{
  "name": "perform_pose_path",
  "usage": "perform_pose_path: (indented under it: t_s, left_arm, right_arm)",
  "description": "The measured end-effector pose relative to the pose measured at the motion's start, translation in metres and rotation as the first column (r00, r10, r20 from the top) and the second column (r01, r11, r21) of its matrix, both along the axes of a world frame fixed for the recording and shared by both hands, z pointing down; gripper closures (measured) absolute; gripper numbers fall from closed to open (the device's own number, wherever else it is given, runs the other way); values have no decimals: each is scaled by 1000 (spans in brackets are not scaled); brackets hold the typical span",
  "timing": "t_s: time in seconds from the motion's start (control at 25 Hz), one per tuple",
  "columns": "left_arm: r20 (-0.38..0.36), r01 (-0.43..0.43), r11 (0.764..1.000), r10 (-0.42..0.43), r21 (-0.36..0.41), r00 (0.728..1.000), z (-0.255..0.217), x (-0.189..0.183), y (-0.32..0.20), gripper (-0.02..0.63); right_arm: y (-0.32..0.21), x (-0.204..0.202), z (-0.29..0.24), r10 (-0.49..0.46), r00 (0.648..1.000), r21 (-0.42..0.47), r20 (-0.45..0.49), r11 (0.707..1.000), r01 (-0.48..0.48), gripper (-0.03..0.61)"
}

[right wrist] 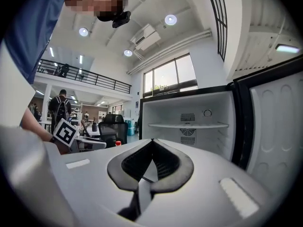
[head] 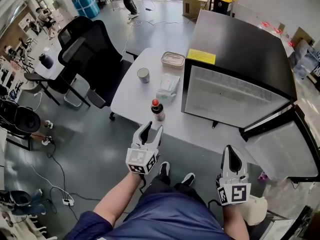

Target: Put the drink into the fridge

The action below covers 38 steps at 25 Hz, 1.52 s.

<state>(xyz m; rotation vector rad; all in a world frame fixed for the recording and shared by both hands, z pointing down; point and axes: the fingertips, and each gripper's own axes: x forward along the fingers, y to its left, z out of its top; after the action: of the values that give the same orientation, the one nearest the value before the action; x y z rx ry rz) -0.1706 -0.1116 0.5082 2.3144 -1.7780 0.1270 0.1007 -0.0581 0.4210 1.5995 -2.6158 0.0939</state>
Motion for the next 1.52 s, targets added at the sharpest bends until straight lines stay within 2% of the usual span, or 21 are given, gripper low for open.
perform_pose_path:
  t_s: [0.16, 0.52, 0.76, 0.96, 1.16, 1.52]
  left_arm:
    - [14, -21, 999, 22, -47, 1000, 26, -13, -19, 419]
    - [101, -63, 985, 80, -160, 992, 87, -38, -47, 334]
    - [93, -99, 979, 117, -181, 989, 106, -38, -65, 239]
    - [97, -132, 974, 152, -184, 984, 111, -35, -74, 229]
    - [138, -138, 976, 162, -170, 977, 112, -28, -92, 230]
    - [116, -120, 983, 136, -139, 984, 122, -23, -112, 232]
  right_arm:
    - [-4, -4, 4, 52, 999, -23, -4, 998, -52, 574]
    - [-11, -17, 1, 119, 992, -27, -33, 992, -120, 574]
    - [-13, -22, 2, 153, 987, -36, -46, 987, -155, 574]
    - [-14, -26, 7, 173, 984, -51, -52, 983, -175, 574]
    - [-13, -28, 9, 193, 979, -59, -69, 979, -197, 574]
    - [-6, -20, 16, 243, 966, -77, -85, 965, -250, 574]
